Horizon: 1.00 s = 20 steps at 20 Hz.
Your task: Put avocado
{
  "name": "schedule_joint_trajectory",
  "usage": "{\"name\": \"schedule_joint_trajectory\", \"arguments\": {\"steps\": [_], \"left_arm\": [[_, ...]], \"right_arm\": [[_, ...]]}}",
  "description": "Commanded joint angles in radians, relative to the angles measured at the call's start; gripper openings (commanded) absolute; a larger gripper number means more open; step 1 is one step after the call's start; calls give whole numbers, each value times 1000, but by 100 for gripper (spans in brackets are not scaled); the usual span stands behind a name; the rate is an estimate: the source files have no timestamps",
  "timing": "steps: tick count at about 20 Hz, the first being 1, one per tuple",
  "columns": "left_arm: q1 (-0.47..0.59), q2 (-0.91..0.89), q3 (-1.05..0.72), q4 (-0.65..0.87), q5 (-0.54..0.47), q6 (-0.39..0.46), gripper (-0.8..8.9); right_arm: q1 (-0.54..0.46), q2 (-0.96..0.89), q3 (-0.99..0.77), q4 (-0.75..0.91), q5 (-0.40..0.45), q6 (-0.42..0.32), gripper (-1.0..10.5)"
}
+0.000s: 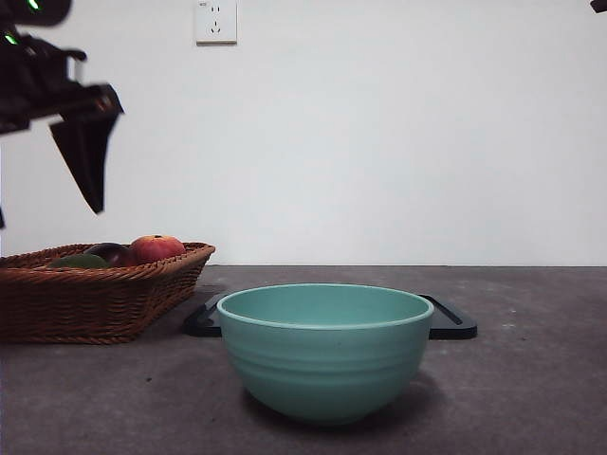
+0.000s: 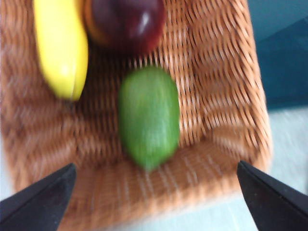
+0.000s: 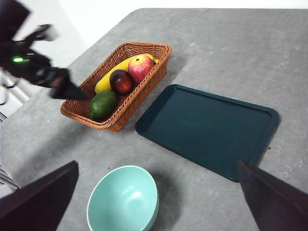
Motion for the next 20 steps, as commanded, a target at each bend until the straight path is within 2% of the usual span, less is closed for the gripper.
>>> {"name": "schedule_joint_trajectory", "arguments": {"steps": [1,6,12,16,20], "left_arm": [[-3,86,51,15,-4,22,559],[-3,206,64,56,-4,21,558],[-5,264,64,99,-4,18,545],[-5,286,64,96,-4,18,480],[-5,289,64,92,-4,18,274]], "right_arm": [[4,3,19,2,-4,11,579],[4,3,19,-2,-4,11,579],[4,3,19,-2,-3,11,579],[4,3,19,-2,-3,11,579],[4,3,19,-2,-3,11,579]]}}
